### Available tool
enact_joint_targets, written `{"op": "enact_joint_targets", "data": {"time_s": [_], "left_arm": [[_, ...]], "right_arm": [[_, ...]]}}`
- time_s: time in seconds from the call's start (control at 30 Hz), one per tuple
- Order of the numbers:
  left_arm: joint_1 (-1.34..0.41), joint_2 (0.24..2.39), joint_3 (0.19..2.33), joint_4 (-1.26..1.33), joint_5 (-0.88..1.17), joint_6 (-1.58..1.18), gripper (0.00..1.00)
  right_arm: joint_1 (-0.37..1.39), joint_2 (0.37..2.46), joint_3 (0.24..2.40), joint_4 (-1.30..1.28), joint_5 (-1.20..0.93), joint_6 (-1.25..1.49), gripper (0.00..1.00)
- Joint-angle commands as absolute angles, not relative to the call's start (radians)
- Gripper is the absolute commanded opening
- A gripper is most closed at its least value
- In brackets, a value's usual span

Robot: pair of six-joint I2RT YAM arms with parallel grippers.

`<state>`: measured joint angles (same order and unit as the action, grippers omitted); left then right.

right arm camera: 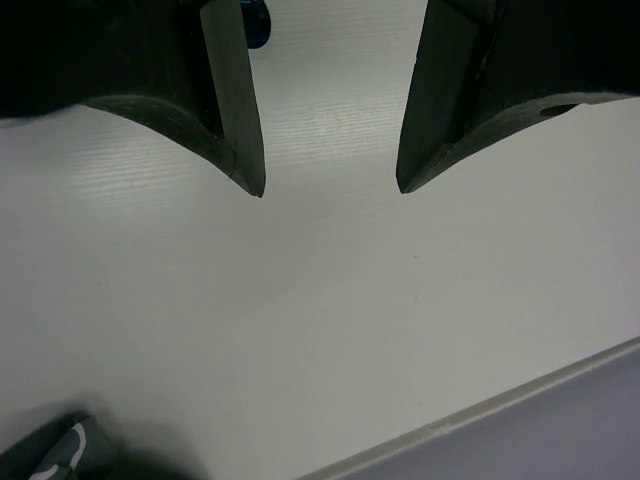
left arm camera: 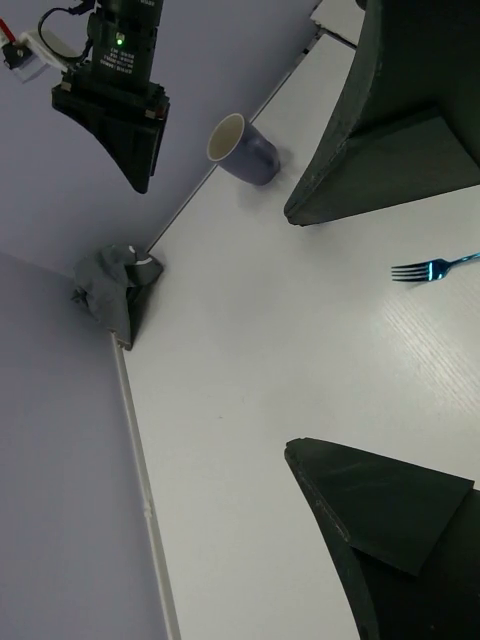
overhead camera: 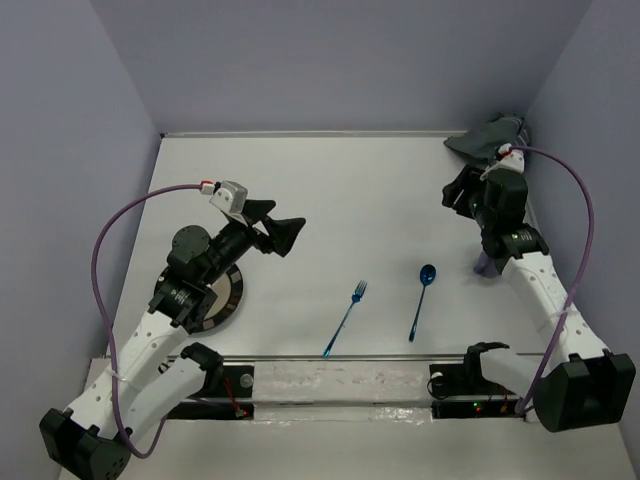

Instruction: Set the dinner table for one person

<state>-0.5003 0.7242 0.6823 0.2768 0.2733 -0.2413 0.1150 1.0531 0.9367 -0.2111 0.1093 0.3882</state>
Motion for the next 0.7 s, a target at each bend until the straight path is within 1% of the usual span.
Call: {"op": "enact_joint_targets", "data": {"time_s": [0.0,0.17,0.27,0.4,0.47,0.57,0.67], "left_arm": [[-0.512,0.719,0.69,0.293,0.293,-0.213,0.99],[-0.514,0.721,0.69,0.298,0.29,-0.213,0.99],[-0.514,0.721,0.687,0.301,0.288,-0.213,0.99],[-0.515,0.71,0.686,0.299,0.27,-0.215,0.99],[-0.515,0.706,0.683,0.301,0.265,-0.216,0.99],[-0.515,0.704,0.683,0.296,0.247,-0.215,0.99],[-0.518,0.709,0.684,0.288,0.226,-0.21,0.99]], "right_arm": [[0.117,1.1,0.999,-0.199,0.208,0.374,0.61],[0.107,1.215,1.067,-0.152,0.297,0.351,0.61],[0.086,1.365,1.138,-0.12,0.34,0.324,0.61],[0.011,1.503,1.262,-0.097,0.321,0.316,0.62],[-0.026,1.607,1.316,-0.092,0.284,0.313,0.62],[-0.058,1.742,1.419,-0.094,0.33,0.291,0.63],[-0.103,1.839,1.488,-0.092,0.31,0.308,0.63]]}}
